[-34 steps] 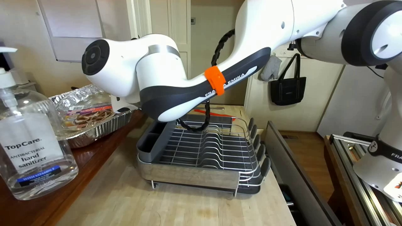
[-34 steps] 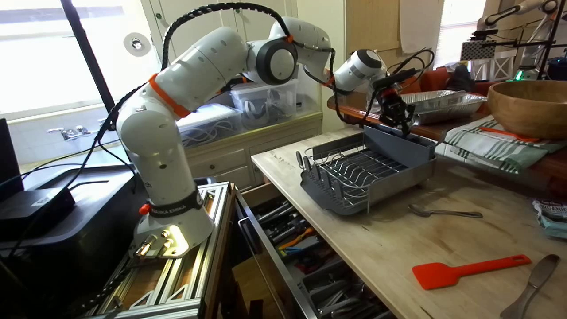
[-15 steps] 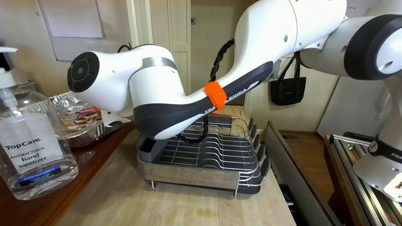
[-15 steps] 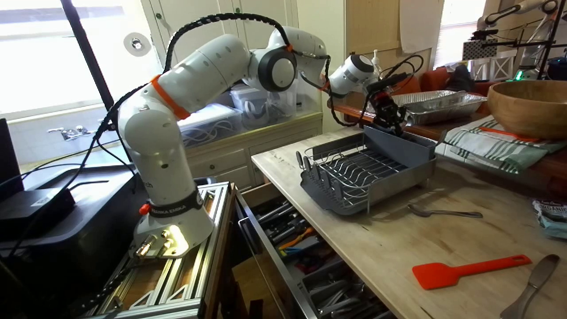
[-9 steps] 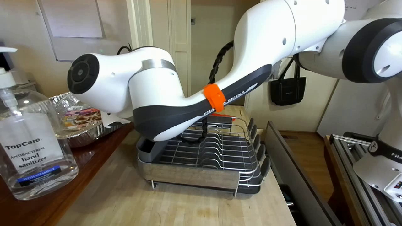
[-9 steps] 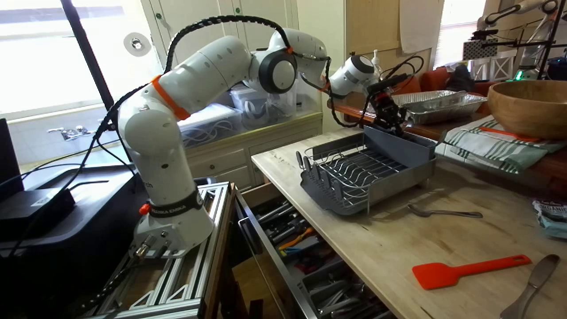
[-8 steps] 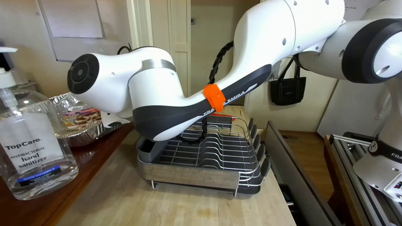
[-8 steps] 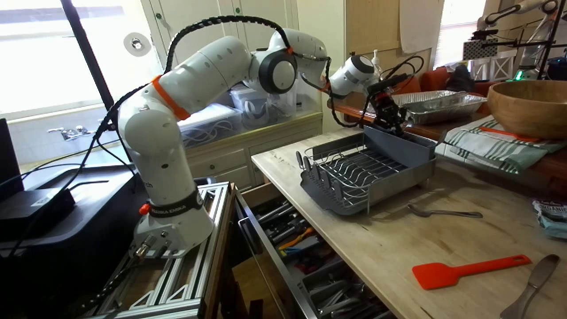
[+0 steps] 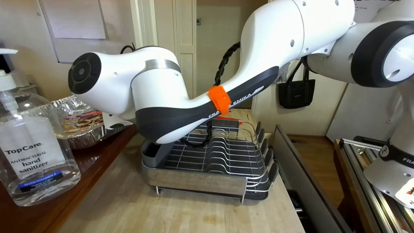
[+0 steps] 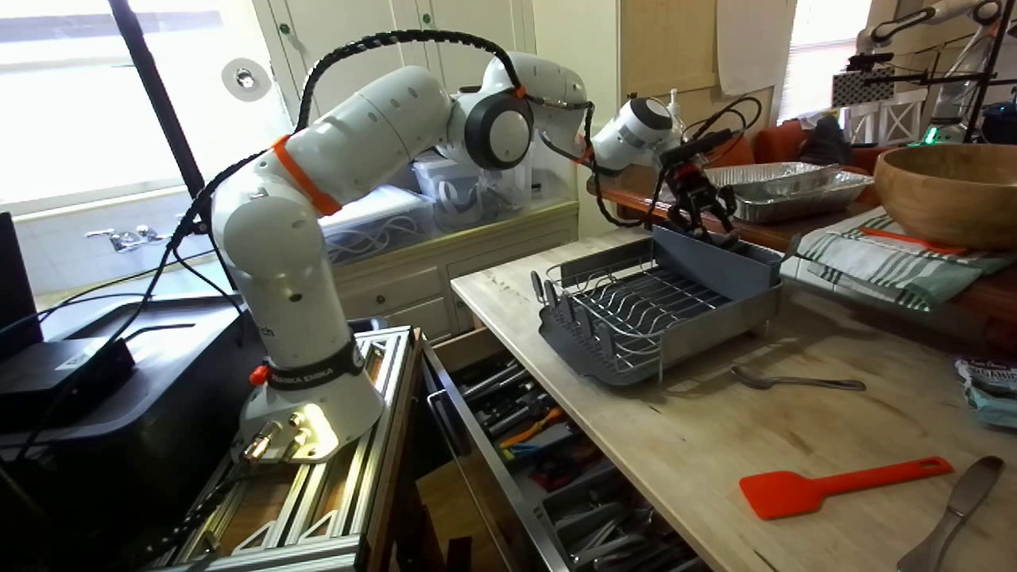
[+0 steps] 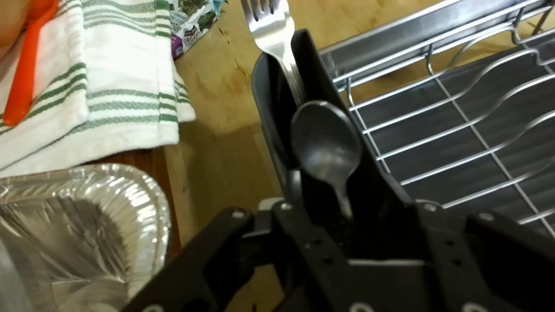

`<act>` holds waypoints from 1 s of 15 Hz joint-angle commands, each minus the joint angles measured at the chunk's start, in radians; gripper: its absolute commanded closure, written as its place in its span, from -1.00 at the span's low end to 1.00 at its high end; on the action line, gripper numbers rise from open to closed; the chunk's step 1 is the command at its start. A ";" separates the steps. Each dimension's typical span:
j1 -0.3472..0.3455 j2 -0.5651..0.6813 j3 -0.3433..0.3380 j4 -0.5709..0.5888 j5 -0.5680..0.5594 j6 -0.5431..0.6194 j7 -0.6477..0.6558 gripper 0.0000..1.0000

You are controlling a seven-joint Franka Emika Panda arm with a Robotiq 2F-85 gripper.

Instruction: Put one spoon in the dish rack

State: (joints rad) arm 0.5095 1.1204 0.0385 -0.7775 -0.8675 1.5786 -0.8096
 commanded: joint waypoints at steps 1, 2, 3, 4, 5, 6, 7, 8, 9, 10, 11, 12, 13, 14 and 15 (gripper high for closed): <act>0.012 0.041 -0.019 0.064 -0.003 -0.009 -0.020 -0.61; 0.012 0.043 -0.021 0.070 -0.002 -0.007 -0.021 -0.74; 0.013 0.045 -0.024 0.075 -0.002 -0.006 -0.021 -0.91; 0.013 0.044 -0.025 0.078 0.000 -0.002 -0.021 -0.98; 0.013 0.042 -0.025 0.078 0.002 -0.002 -0.020 -1.00; 0.009 0.028 -0.015 0.057 -0.004 0.000 -0.016 -1.00; 0.010 0.025 -0.014 0.053 -0.003 -0.004 -0.014 -1.00; 0.011 0.025 -0.015 0.053 -0.001 -0.007 -0.004 -1.00; 0.012 0.026 -0.015 0.055 0.004 -0.017 0.006 -1.00; 0.013 0.027 -0.016 0.057 0.008 -0.030 0.018 -1.00; 0.014 0.027 -0.015 0.059 0.013 -0.041 0.031 -1.00; 0.018 0.034 -0.020 0.077 0.029 -0.060 0.044 -1.00; 0.018 0.032 -0.018 0.079 0.039 -0.074 0.061 -1.00; 0.018 0.030 -0.015 0.084 0.050 -0.088 0.086 -1.00; 0.019 0.030 -0.014 0.090 0.059 -0.103 0.109 -1.00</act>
State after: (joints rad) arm 0.5181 1.1275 0.0270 -0.7426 -0.8510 1.5373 -0.7546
